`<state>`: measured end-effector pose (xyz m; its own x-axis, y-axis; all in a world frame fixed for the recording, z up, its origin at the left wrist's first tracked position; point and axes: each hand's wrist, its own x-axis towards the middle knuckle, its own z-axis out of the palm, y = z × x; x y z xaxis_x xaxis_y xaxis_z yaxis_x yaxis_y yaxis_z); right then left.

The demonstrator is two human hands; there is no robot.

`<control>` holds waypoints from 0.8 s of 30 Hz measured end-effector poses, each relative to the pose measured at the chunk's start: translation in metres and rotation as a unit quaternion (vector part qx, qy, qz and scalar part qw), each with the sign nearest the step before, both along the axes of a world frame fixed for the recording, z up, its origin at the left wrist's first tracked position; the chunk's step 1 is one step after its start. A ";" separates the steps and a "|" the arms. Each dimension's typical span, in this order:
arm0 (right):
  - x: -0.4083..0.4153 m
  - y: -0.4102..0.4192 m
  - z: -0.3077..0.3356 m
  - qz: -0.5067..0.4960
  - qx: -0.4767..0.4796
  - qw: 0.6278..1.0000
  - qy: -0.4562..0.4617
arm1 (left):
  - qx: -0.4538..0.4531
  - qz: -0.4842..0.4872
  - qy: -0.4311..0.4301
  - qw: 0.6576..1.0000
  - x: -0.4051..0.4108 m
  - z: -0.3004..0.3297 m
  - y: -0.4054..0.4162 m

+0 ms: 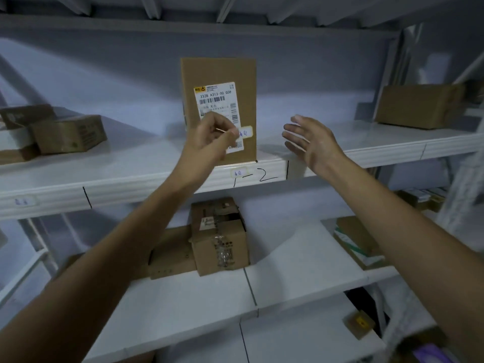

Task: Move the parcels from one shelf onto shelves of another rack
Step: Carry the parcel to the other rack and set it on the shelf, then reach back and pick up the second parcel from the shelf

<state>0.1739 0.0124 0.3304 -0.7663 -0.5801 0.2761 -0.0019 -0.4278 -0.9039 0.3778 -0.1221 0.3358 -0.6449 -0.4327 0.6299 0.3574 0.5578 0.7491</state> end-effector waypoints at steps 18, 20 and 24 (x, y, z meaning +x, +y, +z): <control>-0.120 0.232 -0.169 -0.078 0.273 0.954 -0.101 | 0.158 -0.085 -0.396 0.901 -0.170 -0.186 0.159; -0.139 0.267 -0.186 -0.087 0.303 0.943 -0.106 | 0.200 -0.070 -0.392 0.895 -0.190 -0.201 0.183; -0.168 0.326 -0.222 -0.099 0.339 0.925 -0.137 | 0.260 -0.019 -0.407 0.875 -0.224 -0.230 0.223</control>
